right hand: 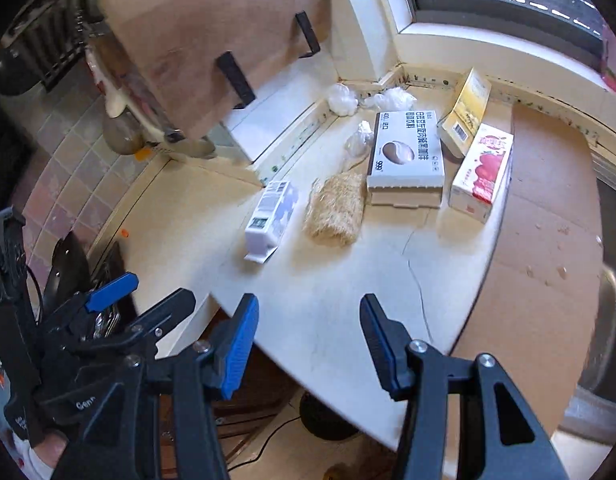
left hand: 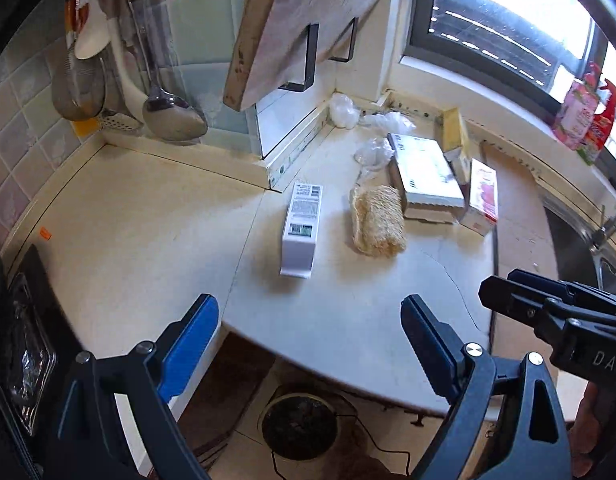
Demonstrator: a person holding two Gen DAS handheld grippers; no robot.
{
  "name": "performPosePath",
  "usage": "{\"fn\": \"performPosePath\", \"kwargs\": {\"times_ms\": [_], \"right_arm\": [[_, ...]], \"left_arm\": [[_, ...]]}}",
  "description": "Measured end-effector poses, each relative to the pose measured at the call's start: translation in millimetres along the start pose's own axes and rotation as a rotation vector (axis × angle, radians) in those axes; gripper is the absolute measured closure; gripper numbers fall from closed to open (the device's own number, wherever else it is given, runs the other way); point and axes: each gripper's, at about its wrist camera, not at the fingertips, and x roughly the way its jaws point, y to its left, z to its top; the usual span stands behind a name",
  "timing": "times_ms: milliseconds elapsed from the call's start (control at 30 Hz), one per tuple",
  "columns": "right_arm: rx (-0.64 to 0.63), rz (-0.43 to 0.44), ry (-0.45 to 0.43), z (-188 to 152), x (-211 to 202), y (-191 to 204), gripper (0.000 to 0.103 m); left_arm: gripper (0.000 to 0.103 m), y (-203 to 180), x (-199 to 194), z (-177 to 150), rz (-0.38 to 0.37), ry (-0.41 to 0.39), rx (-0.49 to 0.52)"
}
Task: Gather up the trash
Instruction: 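Grasp the white printed box with the left tool while the right grasps the fibrous sponge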
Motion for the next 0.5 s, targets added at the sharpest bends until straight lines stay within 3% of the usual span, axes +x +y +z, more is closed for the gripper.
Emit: {"fn": "performPosePath", "kwargs": {"times_ms": [500], "right_arm": [[0.145,0.066,0.145,75,111,-48,0.050]], "left_arm": [[0.012,1,121,50,0.075,0.126,-0.041]]}}
